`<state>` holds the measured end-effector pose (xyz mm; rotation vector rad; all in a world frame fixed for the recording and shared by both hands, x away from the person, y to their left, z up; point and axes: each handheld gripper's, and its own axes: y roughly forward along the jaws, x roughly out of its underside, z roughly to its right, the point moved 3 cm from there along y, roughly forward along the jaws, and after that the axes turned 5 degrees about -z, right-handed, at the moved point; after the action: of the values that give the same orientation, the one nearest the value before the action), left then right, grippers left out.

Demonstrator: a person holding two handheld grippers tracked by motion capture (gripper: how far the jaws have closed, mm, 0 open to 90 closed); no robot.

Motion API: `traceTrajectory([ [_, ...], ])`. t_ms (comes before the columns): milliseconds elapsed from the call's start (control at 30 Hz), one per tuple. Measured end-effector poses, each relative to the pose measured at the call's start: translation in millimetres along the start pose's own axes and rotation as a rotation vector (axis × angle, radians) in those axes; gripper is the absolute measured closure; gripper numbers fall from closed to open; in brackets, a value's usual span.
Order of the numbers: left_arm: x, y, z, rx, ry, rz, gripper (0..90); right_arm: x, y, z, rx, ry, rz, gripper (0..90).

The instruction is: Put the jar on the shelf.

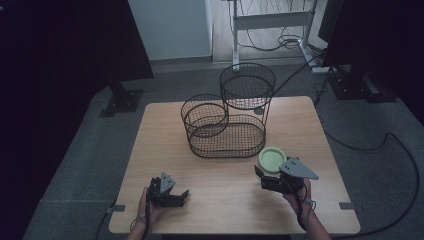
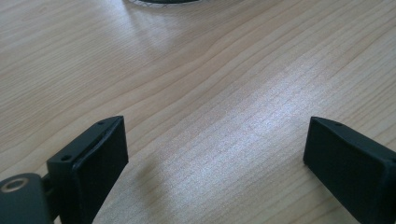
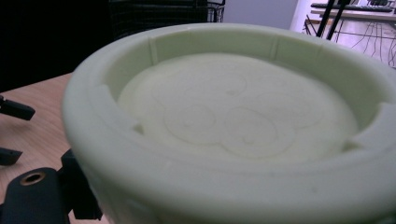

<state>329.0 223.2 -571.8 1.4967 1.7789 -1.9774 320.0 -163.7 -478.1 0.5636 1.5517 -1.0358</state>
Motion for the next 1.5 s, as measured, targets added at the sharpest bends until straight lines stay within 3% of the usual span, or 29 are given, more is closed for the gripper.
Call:
traceTrajectory([
  [533, -0.1, 0.2, 0.1, 0.001, 0.003, -0.003, 6.2, -19.3, -1.1, 8.6, 0.017, 0.006, 0.042, 11.4],
  [1500, -0.1, 0.1, 0.5, 0.002, 0.009, -0.001, 6.2, -45.9, 38.9, -0.6, -0.006, -0.022, 0.025, 11.5],
])
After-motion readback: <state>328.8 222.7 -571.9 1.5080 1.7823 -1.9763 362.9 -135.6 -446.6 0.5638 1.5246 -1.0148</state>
